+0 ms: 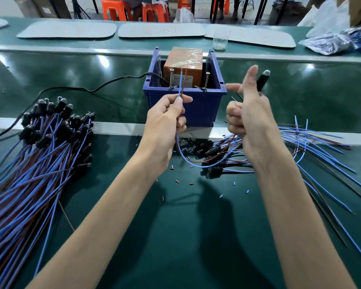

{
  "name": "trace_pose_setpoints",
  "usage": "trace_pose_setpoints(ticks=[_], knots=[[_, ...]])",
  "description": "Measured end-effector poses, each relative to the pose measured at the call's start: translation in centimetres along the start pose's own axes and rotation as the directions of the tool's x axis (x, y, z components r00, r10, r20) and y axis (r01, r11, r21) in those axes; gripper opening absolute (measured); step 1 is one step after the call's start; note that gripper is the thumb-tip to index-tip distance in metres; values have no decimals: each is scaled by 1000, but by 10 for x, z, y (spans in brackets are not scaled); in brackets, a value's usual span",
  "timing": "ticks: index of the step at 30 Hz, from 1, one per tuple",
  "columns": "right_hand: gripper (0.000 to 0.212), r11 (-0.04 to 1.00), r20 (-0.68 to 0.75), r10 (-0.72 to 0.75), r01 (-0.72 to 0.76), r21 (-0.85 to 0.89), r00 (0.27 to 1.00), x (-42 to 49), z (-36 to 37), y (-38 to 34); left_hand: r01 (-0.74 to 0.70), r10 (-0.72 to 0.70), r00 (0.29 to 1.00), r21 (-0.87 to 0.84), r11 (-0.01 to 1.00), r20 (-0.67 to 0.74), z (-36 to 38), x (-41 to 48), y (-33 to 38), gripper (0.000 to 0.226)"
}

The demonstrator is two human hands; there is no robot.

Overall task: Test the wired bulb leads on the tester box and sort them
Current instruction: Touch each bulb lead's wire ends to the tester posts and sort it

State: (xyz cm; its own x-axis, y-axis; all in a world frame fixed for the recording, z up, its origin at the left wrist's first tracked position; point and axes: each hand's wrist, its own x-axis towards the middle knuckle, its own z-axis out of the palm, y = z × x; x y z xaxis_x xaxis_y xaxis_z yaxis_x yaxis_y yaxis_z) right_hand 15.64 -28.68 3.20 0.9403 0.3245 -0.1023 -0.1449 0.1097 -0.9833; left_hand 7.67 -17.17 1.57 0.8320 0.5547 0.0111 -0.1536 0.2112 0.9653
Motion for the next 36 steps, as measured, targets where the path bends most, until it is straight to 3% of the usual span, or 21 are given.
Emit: trace_pose_setpoints(ticks=[4, 8, 10, 13, 17, 27, 36], knots=[[32, 991, 43, 0, -6, 131, 999, 3, -2, -1, 16, -19, 999, -66, 998, -43, 1, 1, 1, 27], [47, 995, 81, -101, 99, 19, 992, 1, -3, -1, 13, -22, 997, -127, 992, -74, 3, -1, 0, 26], [40, 993, 116, -112, 114, -10, 987, -3, 0, 0, 20, -30, 996, -125, 992, -82, 4, -2, -1, 25], [23, 991, 62, -133, 133, 8, 989, -10, 10, 3, 41, -47, 997, -107, 993, -57, 6, -5, -2, 22], [28, 977, -22, -156, 158, 146, 987, -15, 24, 11, 63, -70, 997, -152, 986, -38, 11, -9, 0, 12], [13, 973, 214, -103, 53, 226, 971, -20, 33, 23, 45, -72, 995, -333, 942, -68, 11, -13, 5, 9], [12, 960, 263, -41, -36, 279, 964, -20, 25, 13, 121, -120, 992, -441, 889, 30, 17, -16, 2, 12]])
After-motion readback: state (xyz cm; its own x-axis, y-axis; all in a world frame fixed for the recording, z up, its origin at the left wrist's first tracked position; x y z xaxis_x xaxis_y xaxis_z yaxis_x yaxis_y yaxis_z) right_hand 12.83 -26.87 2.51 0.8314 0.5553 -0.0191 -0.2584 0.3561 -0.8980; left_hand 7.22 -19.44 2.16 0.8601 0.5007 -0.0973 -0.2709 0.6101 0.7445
